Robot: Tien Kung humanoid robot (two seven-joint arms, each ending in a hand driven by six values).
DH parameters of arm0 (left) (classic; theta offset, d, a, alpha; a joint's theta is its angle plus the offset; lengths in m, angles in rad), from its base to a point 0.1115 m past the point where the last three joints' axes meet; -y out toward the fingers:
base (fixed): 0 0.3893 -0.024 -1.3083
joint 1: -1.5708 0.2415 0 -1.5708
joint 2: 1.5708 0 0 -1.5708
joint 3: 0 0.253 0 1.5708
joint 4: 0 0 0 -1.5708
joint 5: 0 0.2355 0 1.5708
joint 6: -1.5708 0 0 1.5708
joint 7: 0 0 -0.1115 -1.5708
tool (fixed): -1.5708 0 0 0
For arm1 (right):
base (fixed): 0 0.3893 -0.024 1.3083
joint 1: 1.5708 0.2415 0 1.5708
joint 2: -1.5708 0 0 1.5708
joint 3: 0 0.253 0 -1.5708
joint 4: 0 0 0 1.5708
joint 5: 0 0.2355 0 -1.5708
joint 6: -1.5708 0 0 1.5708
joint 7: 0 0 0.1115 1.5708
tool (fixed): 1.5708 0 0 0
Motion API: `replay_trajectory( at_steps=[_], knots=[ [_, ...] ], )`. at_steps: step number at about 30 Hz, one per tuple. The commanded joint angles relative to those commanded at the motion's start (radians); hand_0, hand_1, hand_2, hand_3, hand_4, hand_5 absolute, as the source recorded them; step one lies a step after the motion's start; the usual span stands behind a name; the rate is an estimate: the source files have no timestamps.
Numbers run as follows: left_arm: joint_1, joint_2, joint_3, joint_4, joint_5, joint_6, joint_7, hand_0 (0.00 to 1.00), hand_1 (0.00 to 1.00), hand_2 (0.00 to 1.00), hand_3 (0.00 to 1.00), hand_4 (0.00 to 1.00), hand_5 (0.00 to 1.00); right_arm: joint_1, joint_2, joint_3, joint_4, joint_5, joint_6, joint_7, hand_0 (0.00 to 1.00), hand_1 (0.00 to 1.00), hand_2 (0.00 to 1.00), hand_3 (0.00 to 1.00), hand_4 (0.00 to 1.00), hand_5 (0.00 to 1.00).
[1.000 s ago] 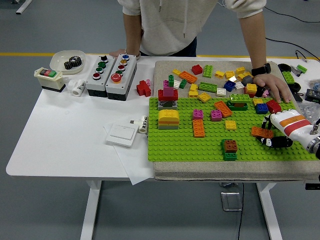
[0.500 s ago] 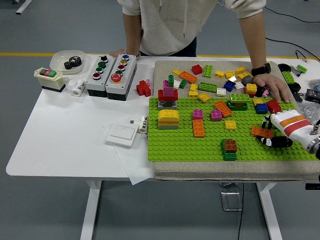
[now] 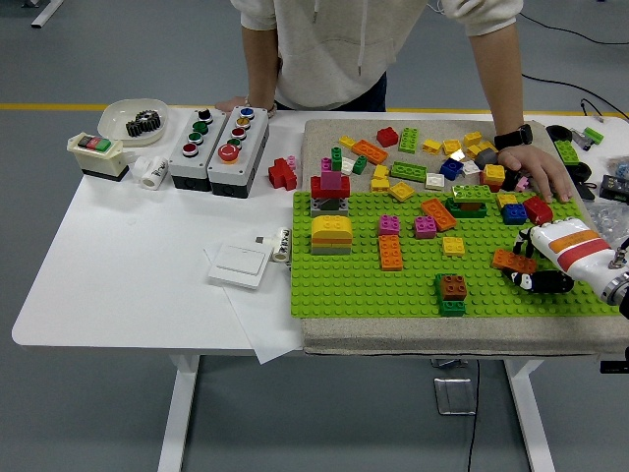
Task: Pick up the brick,pile it on top of brick,press brick,pick up the brick,pile it on top of brick,press brick
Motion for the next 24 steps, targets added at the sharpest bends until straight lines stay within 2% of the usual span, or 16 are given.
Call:
replay_trajectory(
  at_steps=[15, 24],
  knots=[
    [0.004, 0.0, -0.008, 0.001, 0.014, 0.0, 0.004, 0.772, 0.752, 0.751, 0.595, 0.656, 0.677, -0.014, -0.014, 0.022, 0.05, -0.015, -0.009, 0.004, 0.235, 0.379, 0.445, 0.469, 0.638, 0.521],
    [0.001, -0.001, -0.001, 0.001, 0.0, 0.0, -0.002, 0.772, 0.751, 0.751, 0.595, 0.656, 0.677, -0.025, -0.055, 0.048, 0.154, -0.027, -0.01, 0.008, 0.247, 0.38, 0.443, 0.474, 0.615, 0.502]
  ],
)
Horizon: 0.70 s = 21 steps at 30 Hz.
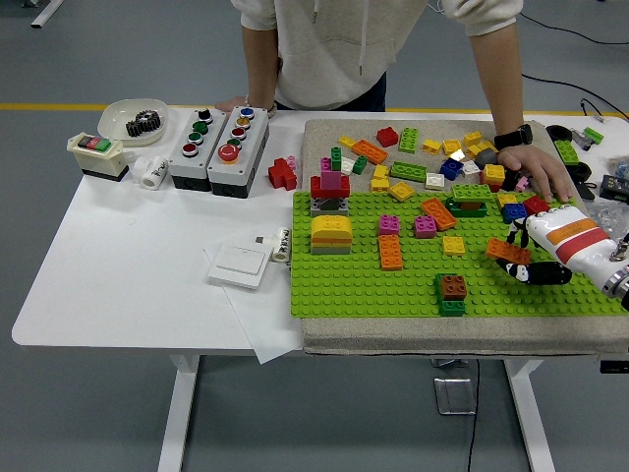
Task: Pick up the brick,pile it on top of brick,press brick,pick up the brick,pile it on top of brick,press brick
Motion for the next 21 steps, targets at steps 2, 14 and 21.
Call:
replay_trajectory(
  at_steps=[2, 14, 21],
  knots=[
    [0.0, 0.0, 0.002, 0.0, -0.003, 0.0, -0.001, 0.772, 0.751, 0.751, 0.595, 0.656, 0.677, -0.002, -0.013, 0.002, 0.038, 0.0, -0.001, 0.003, 0.247, 0.38, 0.443, 0.474, 0.615, 0.502],
    [-0.001, 0.001, 0.008, 0.0, -0.014, 0.0, -0.005, 0.772, 0.751, 0.75, 0.595, 0.656, 0.677, 0.006, -0.059, -0.043, 0.179, 0.001, -0.007, 0.067, 0.261, 0.382, 0.443, 0.476, 0.613, 0.495],
    [-0.002, 0.002, 0.011, -0.001, -0.018, 0.001, -0.006, 0.772, 0.75, 0.75, 0.594, 0.656, 0.678, 0.032, -0.07, -0.087, 0.19, -0.009, -0.029, 0.118, 0.272, 0.384, 0.447, 0.476, 0.614, 0.492]
  ],
)
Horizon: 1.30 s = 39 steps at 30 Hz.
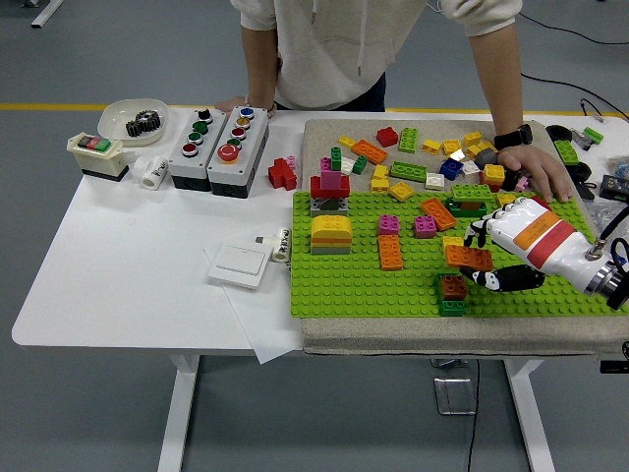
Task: Pick up the brick,pile it on top of brick,press brick,pick up the brick,pile it on top of brick,press brick
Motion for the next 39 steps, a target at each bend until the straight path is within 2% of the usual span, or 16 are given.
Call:
replay_trajectory(
  at_steps=[8, 21, 39],
  knots=[
    [-0.001, 0.0, 0.0, 0.0, 0.0, 0.0, 0.0, 0.772, 0.751, 0.75, 0.594, 0.656, 0.678, 0.021, -0.004, -0.033, -0.001, -0.02, -0.009, 0.017, 0.27, 0.39, 0.452, 0.481, 0.619, 0.477],
    [-0.001, 0.0, 0.0, 0.0, -0.001, 0.001, 0.001, 0.772, 0.75, 0.75, 0.594, 0.656, 0.676, 0.036, 0.0, -0.065, 0.007, -0.034, 0.003, 0.009, 0.267, 0.392, 0.453, 0.482, 0.628, 0.477],
    [0.003, -0.001, -0.005, 0.0, 0.007, 0.001, 0.006, 0.772, 0.75, 0.75, 0.594, 0.655, 0.677, 0.04, 0.013, -0.09, -0.044, -0.031, 0.003, 0.017, 0.26, 0.393, 0.455, 0.481, 0.642, 0.474]
  ],
)
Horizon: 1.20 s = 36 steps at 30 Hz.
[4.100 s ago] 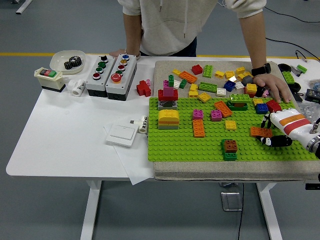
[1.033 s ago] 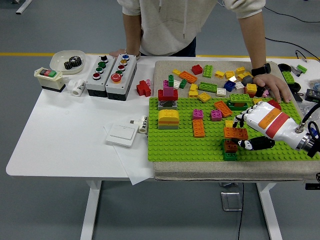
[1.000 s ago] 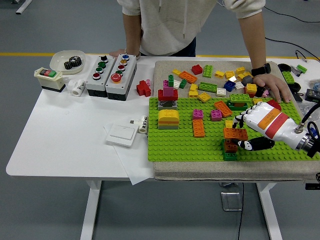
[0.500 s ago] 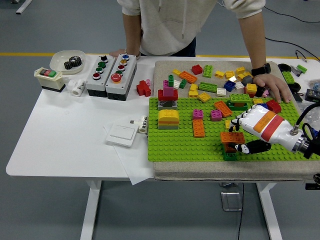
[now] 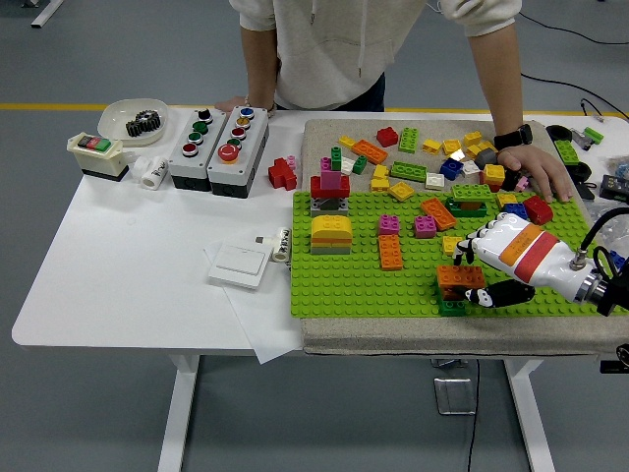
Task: Pick up the brick,pile it on top of brick,press brick,pick up the brick,pile it on top of brick,press brick
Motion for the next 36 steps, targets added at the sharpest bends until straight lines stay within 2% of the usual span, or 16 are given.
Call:
replay_trajectory(
  at_steps=[36],
  knots=[
    [-0.001, -0.001, -0.003, 0.0, 0.005, 0.001, 0.001, 0.77, 0.751, 0.751, 0.595, 0.656, 0.677, -0.004, 0.009, 0.006, -0.009, 0.001, 0.003, 0.005, 0.252, 0.402, 0.462, 0.489, 0.661, 0.464]
  ],
)
